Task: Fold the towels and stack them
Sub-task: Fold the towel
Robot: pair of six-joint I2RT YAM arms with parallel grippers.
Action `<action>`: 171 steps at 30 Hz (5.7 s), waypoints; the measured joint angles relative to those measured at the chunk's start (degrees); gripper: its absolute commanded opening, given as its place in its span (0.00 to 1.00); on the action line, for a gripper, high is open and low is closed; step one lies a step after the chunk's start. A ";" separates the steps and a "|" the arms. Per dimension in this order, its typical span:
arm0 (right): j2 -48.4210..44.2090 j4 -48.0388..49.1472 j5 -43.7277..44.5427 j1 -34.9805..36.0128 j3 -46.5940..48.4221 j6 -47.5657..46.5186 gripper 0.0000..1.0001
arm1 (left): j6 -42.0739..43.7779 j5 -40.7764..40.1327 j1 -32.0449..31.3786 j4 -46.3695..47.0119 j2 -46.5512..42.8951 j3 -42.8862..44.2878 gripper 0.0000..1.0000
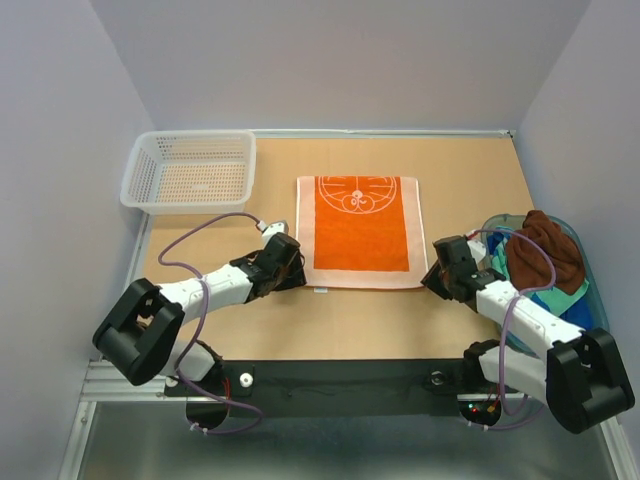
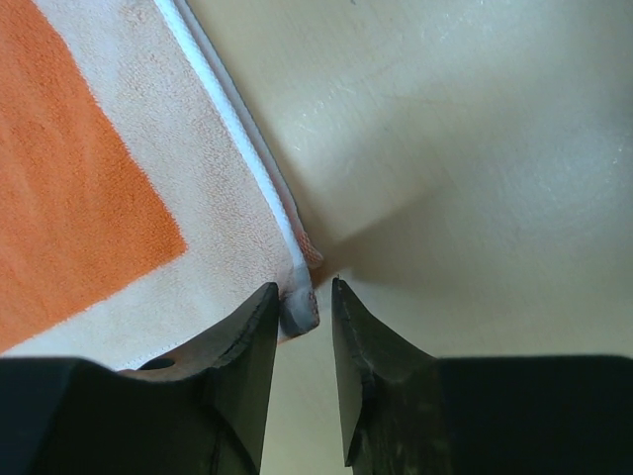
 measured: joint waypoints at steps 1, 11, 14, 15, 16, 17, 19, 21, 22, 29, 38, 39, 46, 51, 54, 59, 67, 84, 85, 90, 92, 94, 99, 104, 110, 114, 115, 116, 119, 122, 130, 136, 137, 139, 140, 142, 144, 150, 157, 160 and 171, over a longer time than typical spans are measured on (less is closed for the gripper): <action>0.09 -0.04 -0.28 0.00 -0.15 0.00 0.32 | 0.00 0.04 0.00 0.09 0.37 0.00 0.59; 0.70 1.29 -1.60 -0.28 -0.15 -0.22 0.18 | 0.09 1.18 0.31 0.90 2.56 0.50 0.33; 0.63 1.57 -1.84 -0.28 -0.15 -0.26 0.18 | 0.02 1.73 0.33 0.87 2.60 0.50 0.32; 0.63 1.66 -1.84 -0.28 -0.15 -0.26 0.18 | 0.02 1.84 0.33 0.87 2.60 0.50 0.32; 0.63 1.73 -1.84 -0.28 -0.17 -0.28 0.18 | 0.02 1.88 0.33 0.85 2.60 0.50 0.32; 0.63 1.84 -1.86 -0.26 -0.15 -0.35 0.17 | 0.02 1.90 0.35 0.81 2.60 0.50 0.32; 0.63 1.95 -1.92 -0.28 -0.17 -0.50 0.18 | 0.02 1.90 0.35 0.52 2.58 0.59 0.33; 0.63 2.03 -2.03 -0.28 -0.15 -0.66 0.17 | 0.02 1.90 0.35 0.20 2.54 0.70 0.38; 0.63 2.05 -2.05 -0.26 -0.17 -0.70 0.17 | 0.04 1.88 0.35 -0.15 2.54 0.87 0.39; 0.63 2.25 -2.34 -0.28 -0.17 -0.74 0.18 | 0.11 2.16 0.33 -1.38 2.43 2.69 0.42; 0.63 2.43 -2.69 -0.28 -0.17 -1.07 0.17 | 0.24 2.56 0.20 -1.60 2.45 3.21 0.42; 0.63 2.45 -2.71 -0.28 -0.17 -1.07 0.18 | 0.24 2.56 0.20 -1.60 2.45 3.21 0.42; 0.66 2.47 -2.89 -0.28 -0.15 -1.09 0.18 | 0.22 2.54 -0.28 -1.57 3.04 3.28 0.42; 0.66 2.49 -2.91 -0.28 -0.17 -1.09 0.18 | -0.02 1.84 -0.44 -1.57 3.89 3.28 0.41; 0.66 2.51 -2.93 -0.28 -0.15 -1.09 0.18 | -0.04 1.64 -0.44 -1.57 4.13 3.28 0.37; 0.66 2.54 -2.97 -0.28 -0.17 -1.09 0.18 | 0.02 1.38 -0.44 -1.62 4.20 3.28 0.22; 0.63 2.58 -3.15 -0.28 -0.15 -1.14 0.18 | 0.02 1.03 -0.50 -3.19 4.13 4.24 0.16; 0.52 2.89 -3.37 -0.28 -0.17 -1.33 0.18 | 0.24 2.51 -0.76 -4.24 4.55 7.10 0.37; 0.52 2.91 -3.37 -0.28 -0.15 -1.36 0.18 | 0.26 2.62 -0.79 -4.09 4.94 7.10 0.38; 0.52 2.91 -3.37 -0.28 -0.15 -1.36 0.18 | 0.24 2.97 -0.81 -3.37 6.23 7.06 0.40; 0.52 2.93 -3.39 -0.28 -0.17 -1.36 0.18 | 0.24 2.99 -0.81 -3.02 6.86 6.88 0.40; 0.52 2.93 -3.48 -0.28 -0.15 -1.36 0.18 | 0.22 3.02 -0.81 -2.82 7.50 6.84 0.40; 0.52 2.99 -3.56 -0.28 -0.17 -1.51 0.18 | 0.20 3.06 -0.81 -2.19 8.17 6.82 0.42; 0.52 3.67 -3.80 -0.28 -0.17 -1.53 0.18 | 0.02 2.99 -0.81 -1.75 8.20 6.60 0.33; 0.50 3.78 -3.89 -0.28 -0.17 -1.55 0.17 | 0.04 2.91 -0.81 -2.27 8.20 6.58 0.04; -0.17 3.78 -3.93 -0.28 -0.15 -2.01 0.16 | 0.09 2.47 -0.81 -3.34 7.87 6.88 0.00; -0.37 3.78 -3.93 -0.28 -0.15 -2.14 0.16 | 0.13 2.08 -0.81 -4.17 7.65 7.15 0.00; -0.68 3.78 -3.93 -0.28 -0.15 -2.29 0.13 | 0.20 1.81 -0.81 -4.94 7.34 7.45 0.00; -1.68 3.78 -3.96 -0.28 -0.13 -2.93 0.07 | 0.46 0.68 -0.81 -7.19 6.12 8.83 0.00; -2.29 3.78 -4.00 -0.28 0.13 -3.63 0.01 | 0.74 -0.55 -0.81 -8.74 4.81 10.47 0.00; -2.25 3.65 -3.48 -0.28 4.07 -5.31 0.01 | 1.92 -2.64 -0.37 -11.08 2.73 13.14 0.00; 1.51 3.80 -2.27 -0.66 12.68 -8.00 0.00 | 4.39 -2.89 2.62 -13.25 2.75 18.43 0.00; 2.58 3.67 -1.95 -0.79 14.47 -8.55 0.01 | 5.01 -2.93 3.37 -13.73 2.86 20.04 0.00; 5.03 3.78 -1.70 -1.40 17.94 -9.68 0.00 | 6.23 -3.02 4.94 -13.97 3.26 23.52 0.00; 6.08 3.78 -1.57 -1.57 19.28 -10.08 0.00 | 6.51 -3.04 5.53 -13.97 3.34 24.55 0.00; 8.72 3.74 -1.46 -2.16 22.67 -11.28 0.01 | 7.82 -2.86 7.45 -14.03 4.07 28.04 0.00; 11.72 3.65 -1.36 -2.78 26.71 -12.81 0.00 | 8.85 -2.67 9.42 -14.38 5.22 31.19 0.00; 20.48 4.92 -2.86 -5.88 39.12 -15.67 0.01 | 12.17 -1.31 14.16 -15.74 14.14 45.70 0.00; 34.91 9.09 -6.54 -10.95 59.58 -19.28 0.00 | 15.02 1.75 18.12 -18.08 30.05 71.17 0.00; 40.61 10.49 -7.69 -11.93 67.84 -20.98 0.00 | 15.45 3.17 19.78 -18.53 35.17 80.72 0.00; 54.25 17.38 -12.59 -12.92 84.72 -26.43 0.00 | 17.22 7.98 23.65 -10.03 39.56 88.83 0.00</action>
